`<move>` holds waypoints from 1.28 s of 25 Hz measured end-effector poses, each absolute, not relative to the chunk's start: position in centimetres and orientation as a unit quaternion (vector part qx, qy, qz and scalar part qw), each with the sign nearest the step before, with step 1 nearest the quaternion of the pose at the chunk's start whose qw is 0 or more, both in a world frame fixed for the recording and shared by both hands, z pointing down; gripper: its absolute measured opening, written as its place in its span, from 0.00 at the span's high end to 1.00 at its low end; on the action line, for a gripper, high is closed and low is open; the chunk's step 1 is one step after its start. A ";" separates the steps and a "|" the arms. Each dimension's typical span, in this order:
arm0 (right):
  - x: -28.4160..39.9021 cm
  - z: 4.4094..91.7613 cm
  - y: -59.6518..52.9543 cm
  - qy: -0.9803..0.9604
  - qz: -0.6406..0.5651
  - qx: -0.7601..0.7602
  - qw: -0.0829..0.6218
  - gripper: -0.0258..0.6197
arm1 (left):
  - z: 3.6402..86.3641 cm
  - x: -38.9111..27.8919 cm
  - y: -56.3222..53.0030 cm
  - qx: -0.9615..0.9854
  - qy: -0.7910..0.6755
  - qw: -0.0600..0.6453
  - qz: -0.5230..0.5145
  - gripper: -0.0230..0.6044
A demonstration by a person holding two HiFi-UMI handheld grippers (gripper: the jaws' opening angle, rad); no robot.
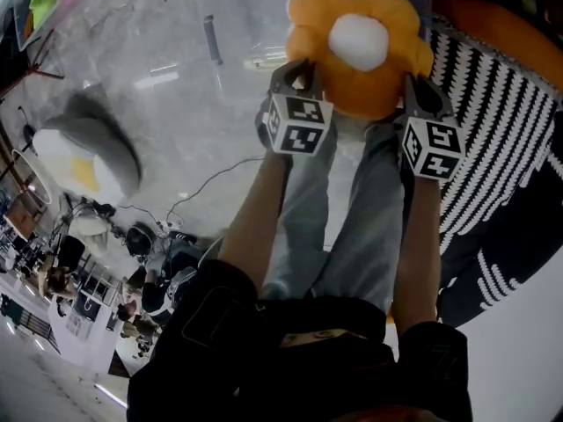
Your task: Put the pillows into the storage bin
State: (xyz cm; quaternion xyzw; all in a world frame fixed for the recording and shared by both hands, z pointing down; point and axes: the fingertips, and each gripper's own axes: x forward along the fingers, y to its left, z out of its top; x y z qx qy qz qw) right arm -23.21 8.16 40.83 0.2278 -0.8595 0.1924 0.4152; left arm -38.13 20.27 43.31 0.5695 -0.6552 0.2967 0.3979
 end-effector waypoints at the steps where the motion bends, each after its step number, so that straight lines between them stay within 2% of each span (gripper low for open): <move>1: -24.3 40.8 8.4 -0.862 0.187 0.230 0.411 0.90 | 43.3 -39.2 20.7 0.569 -0.659 0.395 0.294 0.90; 2: -25.1 40.7 8.3 -0.865 0.179 0.237 0.404 0.88 | 43.2 -40.0 21.0 0.569 -0.664 0.390 0.290 0.89; 3: -25.5 40.7 8.0 -0.867 0.170 0.248 0.397 0.81 | 43.2 -40.5 21.0 0.571 -0.668 0.383 0.284 0.83; 5: -25.2 40.7 7.3 -0.865 0.165 0.268 0.390 0.72 | 43.1 -40.8 20.8 0.584 -0.662 0.377 0.282 0.59; 6: -24.8 40.8 7.3 -0.861 0.171 0.276 0.390 0.72 | 43.2 -40.7 20.8 0.591 -0.651 0.382 0.284 0.55; 8: -23.8 40.8 8.0 -0.853 0.185 0.287 0.395 0.72 | 43.1 -40.3 21.1 0.604 -0.631 0.393 0.288 0.57; 12: -21.3 40.5 9.9 -0.832 0.225 0.319 0.395 0.77 | 42.4 -39.4 20.8 0.629 -0.608 0.388 0.291 0.77; 17: -16.4 38.4 12.2 -0.807 0.275 0.383 0.355 0.85 | 40.1 -35.1 18.7 0.675 -0.572 0.373 0.278 0.94; 22: -12.3 37.6 13.8 -0.776 0.299 0.463 0.308 0.96 | 38.9 -30.4 15.9 0.740 -0.512 0.350 0.259 0.95; 28: -2.4 32.7 15.7 -0.711 0.360 0.574 0.187 0.96 | 33.5 -19.7 13.0 0.808 -0.443 0.297 0.251 0.95; 32: 3.1 33.7 20.6 -0.660 0.367 0.642 0.134 0.96 | 33.7 -13.6 15.0 0.842 -0.398 0.265 0.249 0.95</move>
